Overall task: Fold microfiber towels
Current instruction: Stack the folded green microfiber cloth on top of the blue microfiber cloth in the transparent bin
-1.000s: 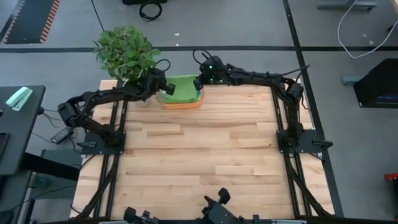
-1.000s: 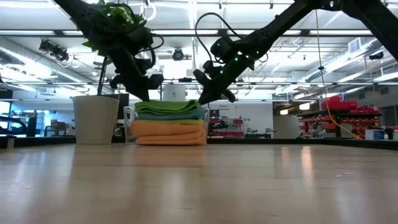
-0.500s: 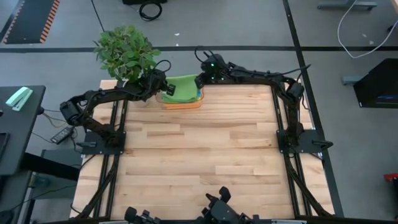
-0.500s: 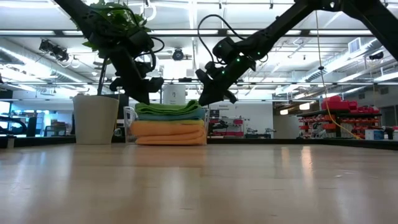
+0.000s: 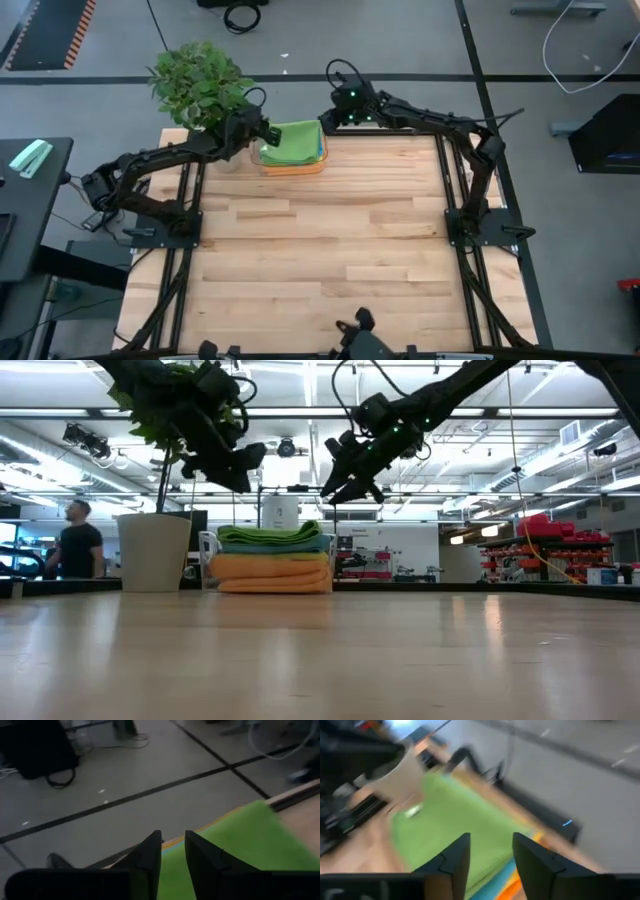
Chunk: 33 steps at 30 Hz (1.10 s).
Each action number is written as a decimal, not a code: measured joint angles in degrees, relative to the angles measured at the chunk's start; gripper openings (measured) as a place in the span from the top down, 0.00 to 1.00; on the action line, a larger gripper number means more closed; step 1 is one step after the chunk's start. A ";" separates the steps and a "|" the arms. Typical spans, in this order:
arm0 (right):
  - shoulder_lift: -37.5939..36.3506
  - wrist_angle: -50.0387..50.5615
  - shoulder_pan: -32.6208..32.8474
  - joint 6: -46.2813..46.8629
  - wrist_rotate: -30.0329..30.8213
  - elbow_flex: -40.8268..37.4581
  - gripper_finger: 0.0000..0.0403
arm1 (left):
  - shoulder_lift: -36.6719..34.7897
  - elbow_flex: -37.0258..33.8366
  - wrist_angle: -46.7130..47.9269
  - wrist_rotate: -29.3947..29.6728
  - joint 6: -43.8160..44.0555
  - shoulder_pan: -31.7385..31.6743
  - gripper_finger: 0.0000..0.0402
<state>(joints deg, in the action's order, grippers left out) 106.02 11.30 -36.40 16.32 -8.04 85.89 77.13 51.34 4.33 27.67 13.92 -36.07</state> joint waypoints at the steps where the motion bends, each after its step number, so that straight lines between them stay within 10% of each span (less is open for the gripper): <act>1: -0.03 0.80 0.48 0.52 -2.05 0.00 0.61 | -0.18 0.24 0.12 -0.55 0.06 0.72 0.77; 9: 3.34 4.30 5.70 -0.07 -10.33 -0.06 0.97 | 3.91 -0.99 5.02 -7.85 2.16 5.55 0.96; 24: 5.09 3.23 4.72 -1.46 -1.46 -0.04 0.99 | 13.69 -1.08 -3.07 -9.19 1.64 -3.78 0.96; 33: 4.47 10.39 1.59 0.15 -8.30 -0.04 0.99 | 14.81 -1.08 -3.63 -11.31 2.42 -6.19 0.96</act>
<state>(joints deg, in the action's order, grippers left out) 110.50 21.68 -34.81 16.47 -16.34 85.84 91.94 50.26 0.70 16.36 16.34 -42.26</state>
